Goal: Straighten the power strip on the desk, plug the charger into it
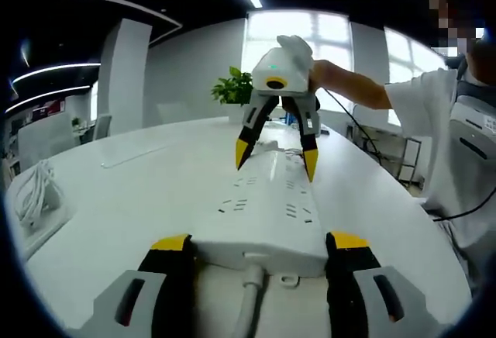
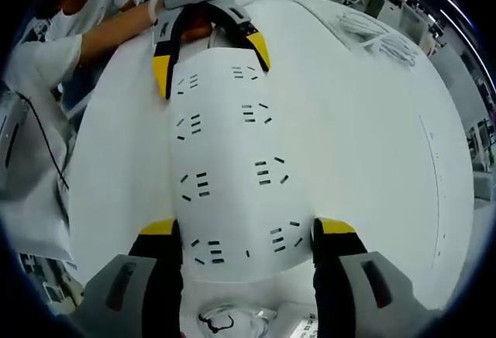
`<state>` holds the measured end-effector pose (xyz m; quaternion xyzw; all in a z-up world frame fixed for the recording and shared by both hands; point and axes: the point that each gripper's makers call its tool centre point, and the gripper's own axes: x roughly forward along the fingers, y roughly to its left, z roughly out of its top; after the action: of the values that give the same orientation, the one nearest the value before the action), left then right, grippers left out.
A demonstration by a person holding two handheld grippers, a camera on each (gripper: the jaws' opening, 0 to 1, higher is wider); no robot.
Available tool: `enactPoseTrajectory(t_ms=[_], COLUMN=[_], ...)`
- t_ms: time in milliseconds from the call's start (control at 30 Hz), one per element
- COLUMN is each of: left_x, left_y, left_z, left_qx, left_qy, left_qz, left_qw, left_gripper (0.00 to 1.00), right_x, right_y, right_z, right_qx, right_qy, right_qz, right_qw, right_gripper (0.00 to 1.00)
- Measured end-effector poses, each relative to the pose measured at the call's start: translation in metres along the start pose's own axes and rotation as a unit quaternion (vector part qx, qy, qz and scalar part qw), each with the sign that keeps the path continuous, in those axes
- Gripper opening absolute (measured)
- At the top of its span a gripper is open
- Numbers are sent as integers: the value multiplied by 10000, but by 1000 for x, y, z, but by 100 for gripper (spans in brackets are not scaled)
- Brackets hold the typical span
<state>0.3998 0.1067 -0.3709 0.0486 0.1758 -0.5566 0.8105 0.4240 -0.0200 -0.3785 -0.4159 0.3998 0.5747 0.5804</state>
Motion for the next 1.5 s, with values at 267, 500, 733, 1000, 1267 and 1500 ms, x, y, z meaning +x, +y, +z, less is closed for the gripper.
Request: enactPoseTrajectory(t_ms=[267, 500, 733, 1000, 1267, 1500], left_x=[0, 0, -2, -2, -1, 1], left_y=[1, 2, 2, 8, 11, 11], left_z=[1, 1, 1, 2, 3, 3], left_qx=[54, 97, 114, 148, 198, 235], left_qy=[2, 3, -7, -23, -19, -21], left_qz=[-151, -289, -332, -485, -641, -746], left_qw=[9999, 9995, 9994, 9987, 9977, 9969], left_gripper=[70, 70, 70, 69, 69, 69], right_x=[0, -1, -1, -1, -1, -1], right_y=[2, 4, 3, 6, 8, 10], right_z=[0, 1, 3, 4, 3, 1], right_qx=[166, 303, 363, 527, 718, 789], right_qy=[5, -114, -203, -176, -188, -126], right_qz=[-59, -150, -197, -259, -341, -339], right_qw=[9998, 9994, 9989, 9981, 9967, 9962], right_gripper=[67, 67, 67, 67, 67, 67])
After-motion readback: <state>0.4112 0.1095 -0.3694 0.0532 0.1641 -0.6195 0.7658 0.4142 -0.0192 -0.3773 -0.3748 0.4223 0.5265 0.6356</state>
